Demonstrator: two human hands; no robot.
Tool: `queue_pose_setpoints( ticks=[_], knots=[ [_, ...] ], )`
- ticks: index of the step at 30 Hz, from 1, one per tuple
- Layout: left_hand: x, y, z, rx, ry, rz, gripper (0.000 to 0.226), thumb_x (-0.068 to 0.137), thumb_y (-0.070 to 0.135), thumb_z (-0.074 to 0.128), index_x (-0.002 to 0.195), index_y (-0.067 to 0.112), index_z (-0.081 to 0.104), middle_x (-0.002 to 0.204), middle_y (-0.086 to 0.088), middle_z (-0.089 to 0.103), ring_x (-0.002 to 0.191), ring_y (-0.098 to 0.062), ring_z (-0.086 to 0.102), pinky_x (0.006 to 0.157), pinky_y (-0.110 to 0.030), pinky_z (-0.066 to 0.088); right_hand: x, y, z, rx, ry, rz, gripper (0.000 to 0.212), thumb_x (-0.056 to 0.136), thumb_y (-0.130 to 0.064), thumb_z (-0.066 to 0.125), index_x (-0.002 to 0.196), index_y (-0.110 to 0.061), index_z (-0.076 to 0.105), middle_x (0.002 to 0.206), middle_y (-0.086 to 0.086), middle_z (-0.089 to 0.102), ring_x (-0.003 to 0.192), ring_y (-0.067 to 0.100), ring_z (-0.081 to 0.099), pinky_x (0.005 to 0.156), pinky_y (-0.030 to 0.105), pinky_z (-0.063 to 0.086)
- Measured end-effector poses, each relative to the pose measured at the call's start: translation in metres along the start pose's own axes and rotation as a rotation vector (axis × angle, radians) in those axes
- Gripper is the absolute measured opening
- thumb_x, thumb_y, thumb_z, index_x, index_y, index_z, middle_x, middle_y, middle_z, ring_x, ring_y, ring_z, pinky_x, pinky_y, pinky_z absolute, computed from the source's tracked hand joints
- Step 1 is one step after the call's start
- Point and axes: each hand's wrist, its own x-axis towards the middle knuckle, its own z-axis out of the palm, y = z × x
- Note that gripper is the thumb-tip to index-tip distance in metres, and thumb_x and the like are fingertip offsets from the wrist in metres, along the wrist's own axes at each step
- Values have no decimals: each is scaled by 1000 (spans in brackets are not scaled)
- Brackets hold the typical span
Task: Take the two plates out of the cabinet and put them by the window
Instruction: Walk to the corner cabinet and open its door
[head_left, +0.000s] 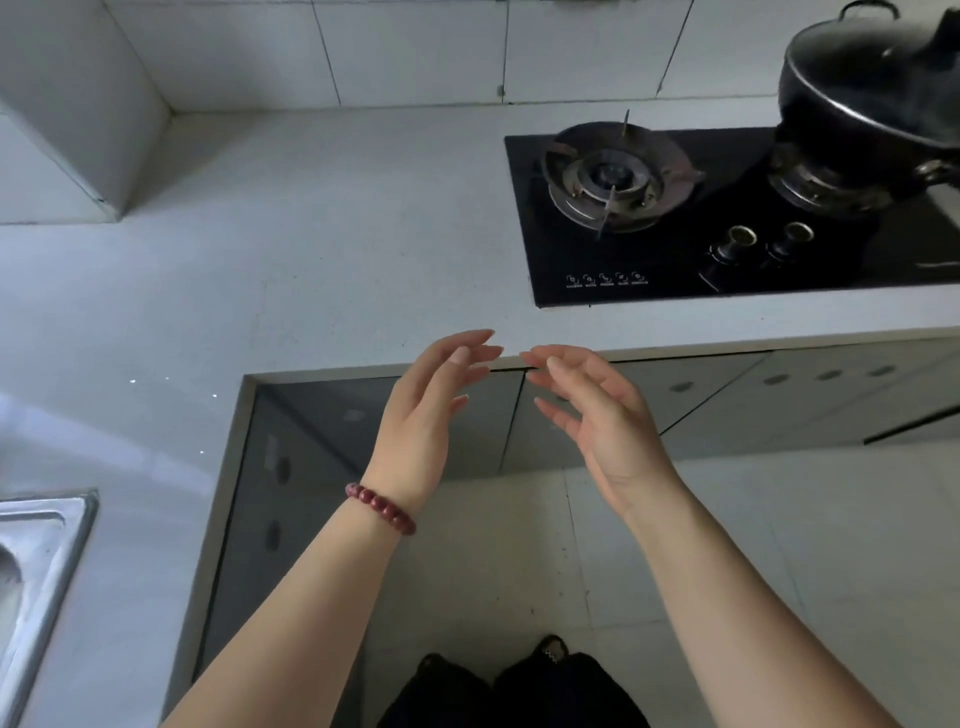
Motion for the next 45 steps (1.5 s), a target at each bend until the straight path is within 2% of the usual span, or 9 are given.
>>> queue_pose_setpoints(
  ticks=[10, 17, 24, 28, 31, 35, 39, 43, 45],
  knots=[
    [39, -136, 27, 6, -1, 37, 35, 89, 45, 35, 113, 36, 60, 114, 16, 66, 109, -4, 59, 98, -41, 44, 53, 130, -40, 16, -11, -50, 16, 90, -21, 57, 87, -29, 71, 112, -1, 70, 109, 14, 61, 99, 37, 46],
    [80, -243, 38, -13, -16, 147, 35, 90, 45, 36, 113, 34, 60, 116, 12, 66, 110, -9, 60, 98, -43, 43, 107, 231, -58, 87, -15, -156, 16, 90, -18, 56, 87, -27, 69, 103, -6, 71, 110, 16, 62, 97, 38, 45],
    [113, -326, 38, -20, 12, 286, 33, 83, 50, 40, 106, 42, 62, 119, 13, 64, 110, -9, 59, 97, -41, 43, 148, 314, -79, 68, -11, -346, 11, 82, -25, 61, 90, -28, 68, 87, -19, 71, 95, 3, 62, 96, 33, 47],
    [123, -345, 35, 13, 4, 347, 35, 82, 53, 40, 109, 45, 60, 125, 18, 59, 113, -6, 57, 94, -35, 43, 161, 329, -85, 30, -21, -420, 24, 76, -32, 61, 99, -33, 67, 79, -26, 68, 96, 0, 62, 93, 29, 50],
    [124, -349, 33, 24, 0, 344, 36, 85, 50, 38, 114, 44, 58, 126, 22, 57, 113, -4, 56, 95, -35, 43, 159, 335, -85, 50, -8, -423, 27, 76, -32, 60, 102, -34, 67, 88, -27, 70, 105, 3, 62, 93, 29, 49],
    [117, -346, 30, -4, 15, 344, 34, 84, 50, 39, 110, 45, 60, 126, 19, 57, 113, -4, 57, 95, -37, 44, 152, 335, -88, 75, -6, -411, 27, 76, -30, 61, 101, -32, 67, 94, -22, 70, 106, 5, 62, 93, 30, 50],
    [111, -336, 29, -32, 22, 351, 33, 83, 49, 38, 107, 45, 61, 123, 19, 60, 110, -4, 59, 93, -35, 44, 150, 325, -89, 72, -7, -442, 31, 75, -31, 61, 106, -29, 65, 118, -11, 65, 116, 9, 58, 98, 33, 48],
    [100, -326, 30, -16, 23, 377, 34, 83, 50, 38, 108, 46, 61, 123, 19, 60, 110, -3, 59, 92, -34, 45, 151, 315, -85, -3, -6, -526, 32, 77, -30, 60, 109, -28, 62, 120, -12, 64, 116, 4, 56, 100, 32, 45],
    [96, -322, 31, -4, 23, 390, 34, 84, 51, 38, 109, 45, 61, 123, 19, 60, 111, -3, 58, 94, -36, 44, 152, 312, -84, -62, -3, -576, 30, 78, -31, 60, 108, -33, 62, 122, -13, 63, 116, 4, 55, 96, 28, 45]
  ],
)
